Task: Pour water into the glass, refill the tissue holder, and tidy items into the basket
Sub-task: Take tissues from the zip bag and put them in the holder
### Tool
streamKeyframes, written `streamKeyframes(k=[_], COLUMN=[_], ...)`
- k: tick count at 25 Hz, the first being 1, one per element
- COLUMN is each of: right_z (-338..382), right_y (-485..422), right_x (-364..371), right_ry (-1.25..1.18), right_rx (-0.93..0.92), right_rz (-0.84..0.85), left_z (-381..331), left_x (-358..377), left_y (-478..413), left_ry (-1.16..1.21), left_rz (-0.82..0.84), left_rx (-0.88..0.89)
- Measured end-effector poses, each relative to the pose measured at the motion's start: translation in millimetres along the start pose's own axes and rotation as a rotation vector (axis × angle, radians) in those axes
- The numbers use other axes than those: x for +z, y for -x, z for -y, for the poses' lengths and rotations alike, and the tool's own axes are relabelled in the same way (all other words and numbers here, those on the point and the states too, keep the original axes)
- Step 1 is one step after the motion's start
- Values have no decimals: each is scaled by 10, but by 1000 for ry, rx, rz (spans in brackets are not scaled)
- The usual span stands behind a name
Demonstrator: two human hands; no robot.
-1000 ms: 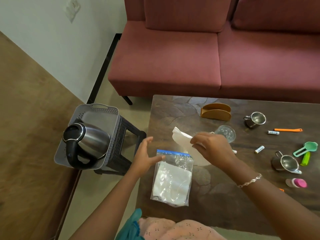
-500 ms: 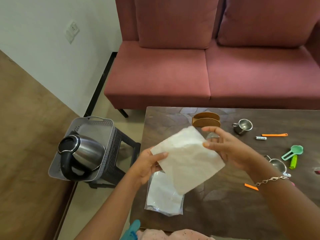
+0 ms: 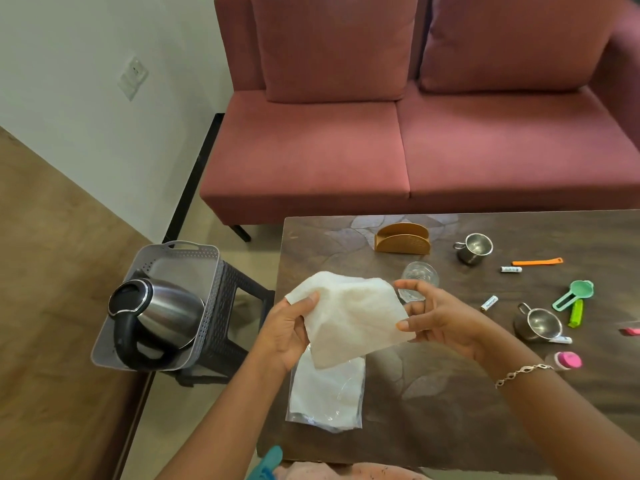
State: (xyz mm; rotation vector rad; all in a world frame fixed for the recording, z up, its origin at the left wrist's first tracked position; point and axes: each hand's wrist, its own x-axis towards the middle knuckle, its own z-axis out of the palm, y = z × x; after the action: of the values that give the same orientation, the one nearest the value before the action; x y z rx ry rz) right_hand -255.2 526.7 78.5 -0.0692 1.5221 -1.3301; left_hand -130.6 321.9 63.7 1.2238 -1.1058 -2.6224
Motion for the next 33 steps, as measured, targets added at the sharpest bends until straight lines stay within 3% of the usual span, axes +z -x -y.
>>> streamKeyframes(k=[6, 12, 15, 20, 27, 29, 33], right_z=[-95, -58, -46, -38, -42, -33, 13], right_y=[-15, 6, 14, -7, -21, -8, -29], right_x=[-53, -73, -75, -88, -140, -161, -226], right_ry=[-48, -40, 23, 98, 240, 105, -205], right_rx=[-47, -172, -249, -337, -462, -456, -369], right_rz=[-123, -233, -307, -285, -422, -370, -288], left_z=[9, 46, 44, -6, -66, -116, -176], left_x=[52, 74, 83, 67, 79, 84, 199], left_y=[44, 84, 92, 64, 102, 110, 231], left_ry=[-22, -250, -386, -570, -883, -825, -557], left_rz=[-94, -266, -219, -102, -217, -119, 229], left_rx=[89, 361, 456, 442, 602, 560, 326])
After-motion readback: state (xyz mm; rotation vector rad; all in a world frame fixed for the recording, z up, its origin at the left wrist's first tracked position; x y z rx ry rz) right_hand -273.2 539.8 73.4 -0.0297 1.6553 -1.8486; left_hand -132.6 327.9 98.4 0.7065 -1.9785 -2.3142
